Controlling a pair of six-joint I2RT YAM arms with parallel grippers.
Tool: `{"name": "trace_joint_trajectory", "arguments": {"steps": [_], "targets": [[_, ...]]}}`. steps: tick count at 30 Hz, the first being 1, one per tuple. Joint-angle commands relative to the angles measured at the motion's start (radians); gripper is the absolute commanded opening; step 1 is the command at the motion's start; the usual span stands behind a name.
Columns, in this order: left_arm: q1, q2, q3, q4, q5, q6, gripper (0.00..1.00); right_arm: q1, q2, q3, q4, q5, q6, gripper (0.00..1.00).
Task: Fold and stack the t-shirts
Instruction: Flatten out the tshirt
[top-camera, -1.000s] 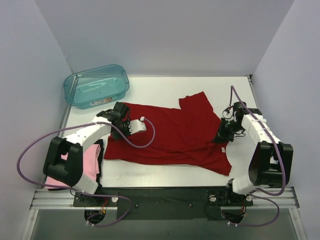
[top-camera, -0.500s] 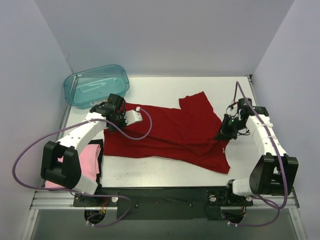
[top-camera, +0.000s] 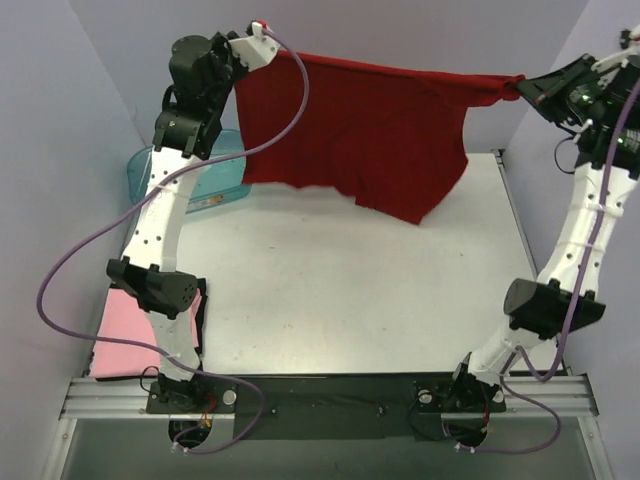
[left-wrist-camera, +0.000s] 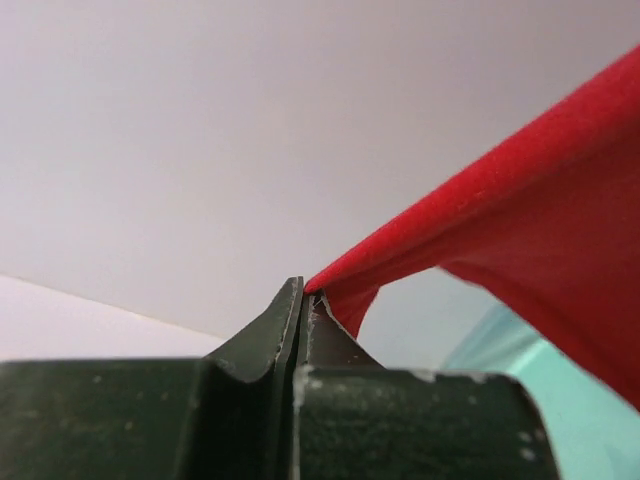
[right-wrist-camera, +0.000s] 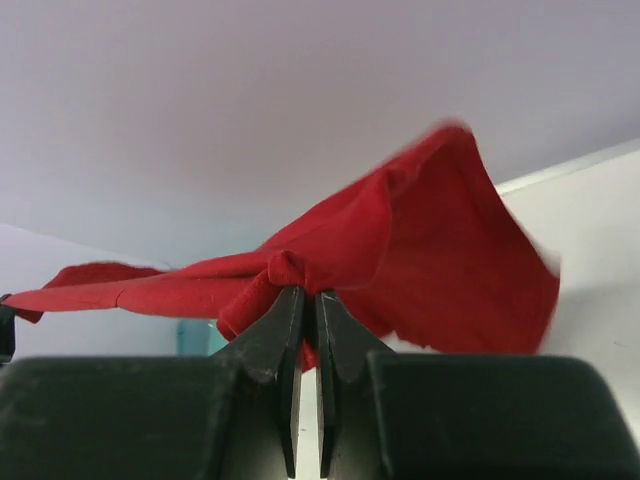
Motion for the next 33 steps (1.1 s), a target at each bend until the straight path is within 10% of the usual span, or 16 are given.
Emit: {"name": "trace_joint_trajectory", "arguments": {"steps": [1,10,19,33], "targets": [[0.028,-0.063,0.029,0.092,-0.058,0.029,0.0,-0.076,-0.237,-0.11,0.227,-0.061,0.079,0.0],[0.025,-0.329,-0.482,0.047,-0.015,0.065,0.0,-0.094,-0.632,-0.604,-0.016,0.058,-0.135,0.0],[0.01,-0.507,-0.937,-0.422,0.092,0.048,0.0,0.043,-0.967,-1.284,-0.39,0.199,-0.207,0.0],[-0.038,-0.482,-1.245,-0.598,0.232,0.022,0.0,0.182,-0.685,-1.46,-0.285,0.206,-0.261,0.0]]}}
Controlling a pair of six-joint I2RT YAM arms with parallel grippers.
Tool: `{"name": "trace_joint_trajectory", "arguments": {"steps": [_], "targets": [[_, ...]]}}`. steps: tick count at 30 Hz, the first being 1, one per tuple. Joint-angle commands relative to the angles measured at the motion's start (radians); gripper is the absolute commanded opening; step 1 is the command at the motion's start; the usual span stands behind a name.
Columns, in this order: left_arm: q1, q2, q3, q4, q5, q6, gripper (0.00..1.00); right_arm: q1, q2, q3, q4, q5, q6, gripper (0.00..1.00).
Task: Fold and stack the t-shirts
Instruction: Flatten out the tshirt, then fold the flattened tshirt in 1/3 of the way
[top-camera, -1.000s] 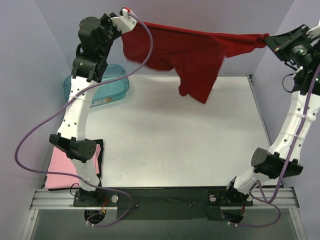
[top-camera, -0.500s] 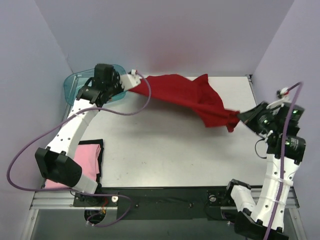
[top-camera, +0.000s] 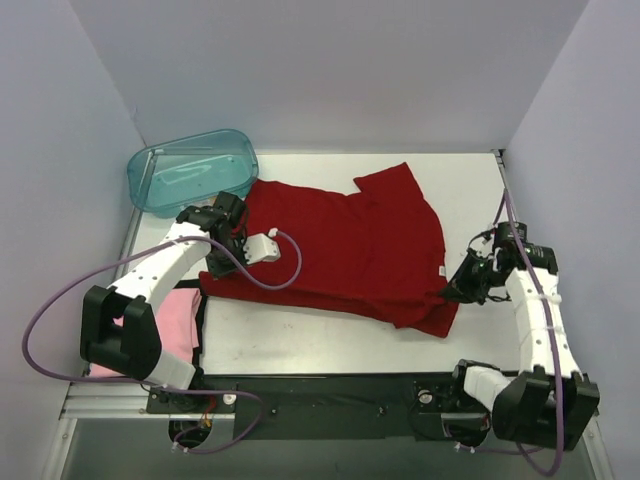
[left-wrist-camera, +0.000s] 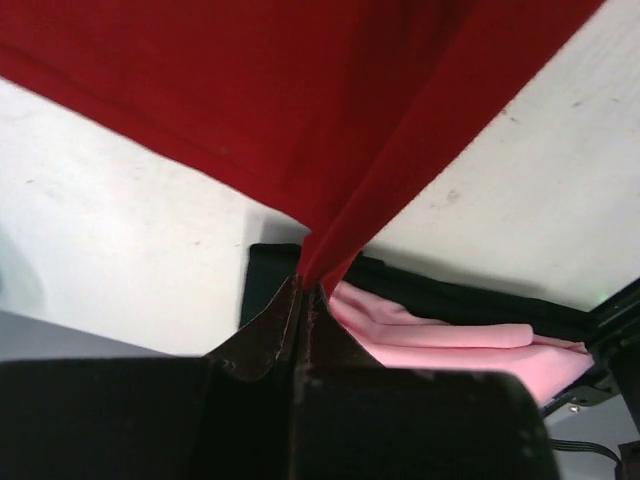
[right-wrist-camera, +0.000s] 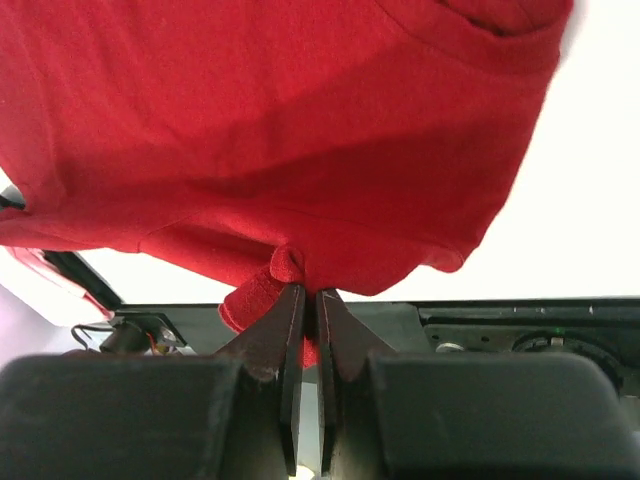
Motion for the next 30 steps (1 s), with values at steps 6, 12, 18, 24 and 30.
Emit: {"name": "trace_joint_trajectory", "arguments": {"steps": [6,12,18,24,30], "targets": [[0.004,0.093,-0.035,0.214,-0.041,0.009,0.0,0.151,0.386,0.119,0.199,0.017,-0.118,0.0],[0.002,0.222,0.05,0.359,-0.071,0.004,0.0,0.16,0.521,0.216,0.151,0.149,-0.146,0.0],[-0.012,0.287,0.065,0.396,-0.067,0.027,0.0,0.099,0.532,0.206,0.124,0.227,-0.132,0.0],[-0.015,0.316,0.056,0.452,-0.087,0.044,0.0,0.06,0.543,0.192,0.133,0.22,-0.138,0.0],[-0.025,0.334,0.082,0.49,-0.1,0.039,0.0,0.049,0.563,0.199,0.147,0.21,-0.126,0.0]]}}
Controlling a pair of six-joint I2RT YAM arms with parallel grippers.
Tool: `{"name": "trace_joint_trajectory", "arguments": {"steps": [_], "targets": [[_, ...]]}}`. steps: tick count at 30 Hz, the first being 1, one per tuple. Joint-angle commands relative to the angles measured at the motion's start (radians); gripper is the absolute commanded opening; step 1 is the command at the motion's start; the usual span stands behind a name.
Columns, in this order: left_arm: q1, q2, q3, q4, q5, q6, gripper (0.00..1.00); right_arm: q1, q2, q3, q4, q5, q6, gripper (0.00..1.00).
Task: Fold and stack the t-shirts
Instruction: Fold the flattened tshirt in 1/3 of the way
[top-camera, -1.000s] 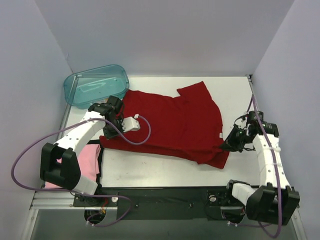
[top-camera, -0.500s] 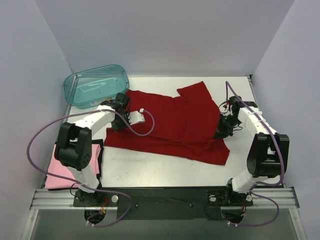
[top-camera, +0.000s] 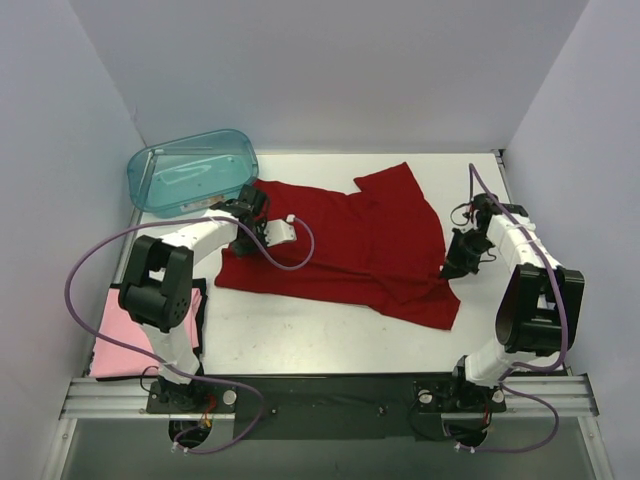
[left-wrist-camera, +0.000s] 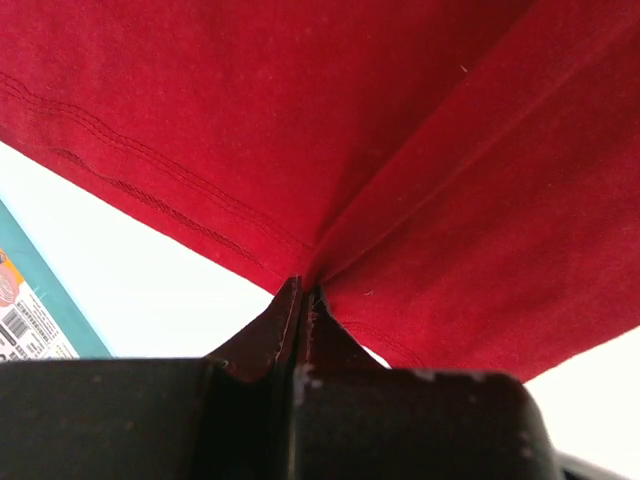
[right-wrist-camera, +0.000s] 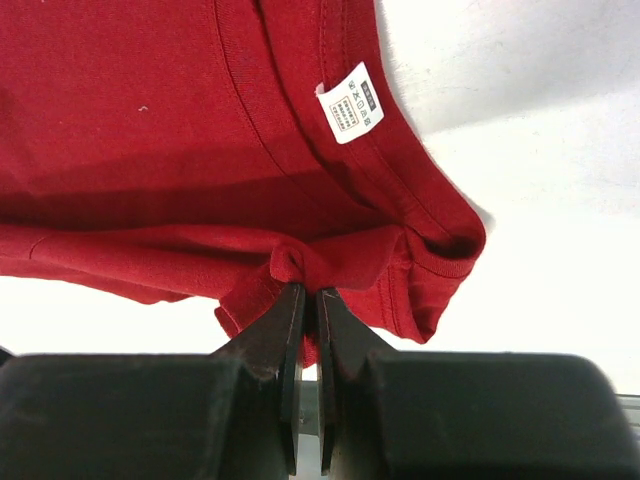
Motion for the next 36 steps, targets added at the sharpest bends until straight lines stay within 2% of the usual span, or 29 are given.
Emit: {"name": "trace_joint_trajectory", "arguments": {"steps": [1,2,3,4,5,6,7,8,10,11,13,15,18,20,22,26,30,32,33,35,36], "targets": [[-0.005,0.009,0.057,0.073,-0.035,0.007,0.0,-0.014,0.019,0.005,-0.026,0.032,0.001,0.0],[-0.005,0.012,0.061,0.08,-0.036,0.0,0.08,-0.014,0.018,0.005,-0.023,0.041,0.01,0.02],[-0.005,0.017,0.07,0.095,-0.045,-0.005,0.19,-0.015,0.024,0.007,-0.017,0.059,0.014,0.17],[-0.005,0.023,0.078,0.101,-0.049,-0.023,0.39,-0.018,0.029,0.01,-0.017,0.067,0.027,0.35],[-0.004,0.03,0.102,0.109,-0.056,-0.036,0.5,-0.031,0.038,0.024,-0.02,0.071,0.034,0.4],[-0.001,0.034,0.118,0.109,-0.059,-0.06,0.54,-0.037,0.039,0.03,-0.02,0.071,0.054,0.48],[0.004,0.041,0.165,0.098,-0.059,-0.076,0.57,-0.058,0.033,0.043,-0.023,0.065,0.06,0.51],[0.015,0.043,0.188,0.081,-0.056,-0.094,0.58,-0.071,0.024,0.05,-0.026,0.067,0.086,0.65],[0.033,0.044,0.27,0.02,-0.035,-0.105,0.59,-0.115,-0.007,0.057,-0.05,0.085,0.117,0.66],[0.044,0.032,0.294,-0.017,-0.017,-0.103,0.59,-0.141,-0.042,0.045,-0.072,0.105,0.125,0.74],[0.058,-0.011,0.29,-0.066,0.026,-0.077,0.57,-0.164,-0.109,-0.002,-0.101,0.139,0.143,0.74],[0.061,-0.081,0.215,-0.127,0.123,0.026,0.48,-0.169,-0.189,-0.077,-0.115,0.139,0.169,0.74],[0.058,-0.189,0.016,-0.244,0.281,0.215,0.47,-0.169,-0.278,-0.223,-0.113,0.101,0.217,0.73],[0.062,-0.227,-0.07,-0.282,0.31,0.315,0.5,-0.169,-0.321,-0.31,-0.089,0.056,0.258,0.73],[0.068,-0.23,-0.126,-0.246,0.3,0.335,0.55,-0.167,-0.362,-0.384,-0.058,0.048,0.297,0.71],[0.073,-0.226,-0.209,-0.134,0.315,0.369,0.6,-0.167,-0.396,-0.496,0.012,0.038,0.352,0.65],[0.073,-0.201,-0.282,-0.016,0.291,0.378,0.61,-0.169,-0.323,-0.562,0.097,0.022,0.366,0.57],[0.073,-0.197,-0.325,0.064,0.258,0.365,0.6,-0.179,-0.297,-0.565,0.115,0.048,0.355,0.44],[0.073,-0.198,-0.354,0.108,0.248,0.362,0.58,-0.195,-0.295,-0.564,0.118,0.058,0.353,0.31],[0.072,-0.201,-0.379,0.124,0.243,0.355,0.46,-0.222,-0.301,-0.558,0.118,0.081,0.344,0.14],[0.07,-0.201,-0.379,0.114,0.249,0.349,0.31,-0.238,-0.306,-0.556,0.118,0.082,0.34,0.08]]}}
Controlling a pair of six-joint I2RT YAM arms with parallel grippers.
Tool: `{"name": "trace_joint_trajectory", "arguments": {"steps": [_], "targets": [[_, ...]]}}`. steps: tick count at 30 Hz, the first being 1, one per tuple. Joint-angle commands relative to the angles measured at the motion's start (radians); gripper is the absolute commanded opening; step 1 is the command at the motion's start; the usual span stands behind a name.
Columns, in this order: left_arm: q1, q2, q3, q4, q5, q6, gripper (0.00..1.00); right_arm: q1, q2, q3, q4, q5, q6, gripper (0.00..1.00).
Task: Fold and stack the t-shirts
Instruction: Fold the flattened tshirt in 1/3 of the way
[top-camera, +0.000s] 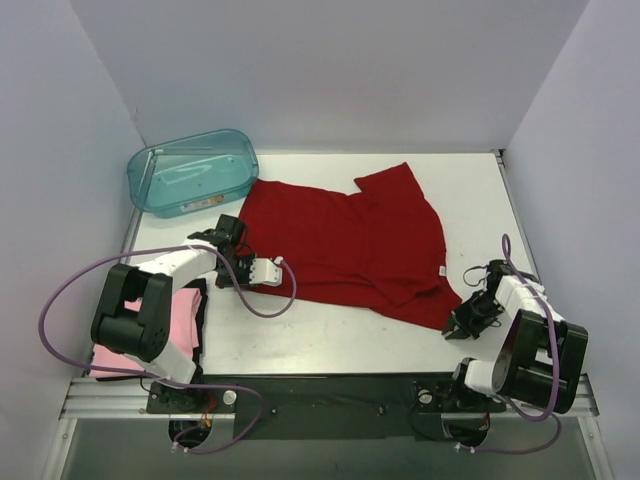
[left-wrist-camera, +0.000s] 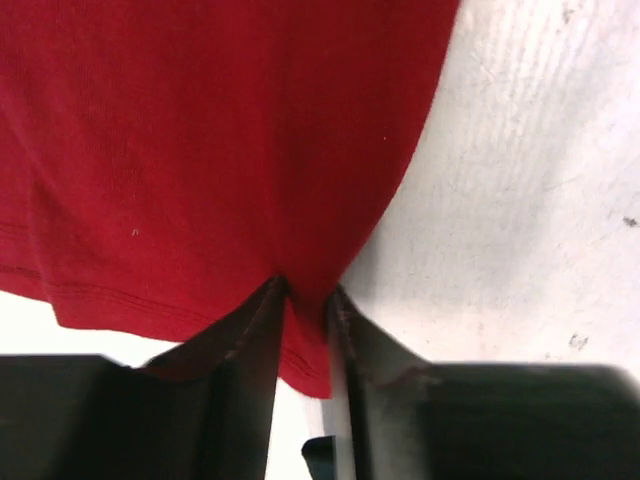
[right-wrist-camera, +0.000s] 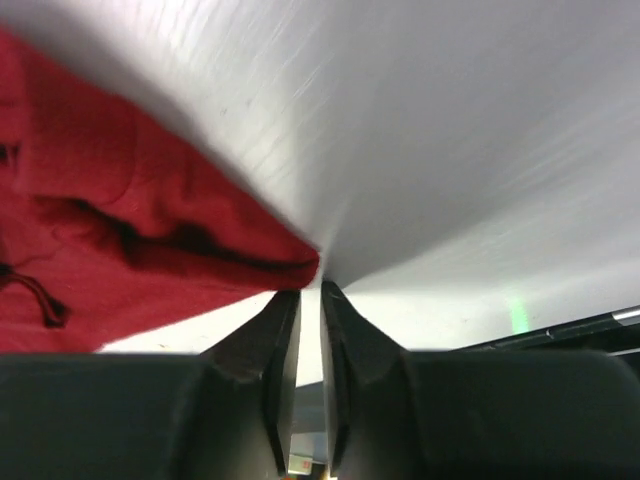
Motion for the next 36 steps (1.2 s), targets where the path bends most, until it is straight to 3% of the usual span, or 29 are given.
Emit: {"name": "trace_joint_trajectory", "arguments": {"steps": [1,2,9,13,14,16,21,32,34,35,36], "targets": [[0.001,0.013,-0.047,0.075,0.022,-0.006,0.22,-0.075,-0.009,0.011,0.02,0.049,-0.005,0.0],[-0.002,0.013,-0.048,0.061,0.029,-0.018,0.01,-0.09,-0.005,0.016,0.02,0.043,-0.017,0.0],[-0.017,-0.009,0.008,-0.218,0.029,-0.087,0.0,-0.29,0.058,0.071,0.018,-0.029,-0.073,0.0],[-0.032,-0.042,0.01,-0.311,0.055,-0.126,0.0,-0.325,0.074,0.1,0.0,-0.078,-0.116,0.0],[-0.034,-0.048,0.005,-0.285,0.048,-0.142,0.0,-0.31,0.065,0.1,-0.006,-0.092,-0.114,0.22],[-0.037,-0.056,-0.007,-0.24,0.016,-0.162,0.0,-0.267,0.031,0.095,-0.023,-0.086,-0.09,0.5],[-0.032,-0.059,0.007,-0.191,-0.056,-0.172,0.0,-0.144,-0.087,0.057,-0.025,-0.067,0.019,0.6],[-0.035,-0.064,0.034,-0.206,-0.04,-0.176,0.0,0.021,-0.027,-0.044,0.089,-0.001,0.145,0.55],[-0.034,-0.064,0.034,-0.199,-0.041,-0.179,0.0,0.02,-0.012,-0.052,0.107,0.011,0.166,0.42],[-0.034,-0.067,0.036,-0.197,-0.043,-0.182,0.0,0.009,-0.002,-0.047,0.106,0.019,0.168,0.25],[-0.034,-0.068,0.036,-0.2,-0.043,-0.181,0.0,0.0,0.011,-0.034,0.103,0.038,0.16,0.16]]}}
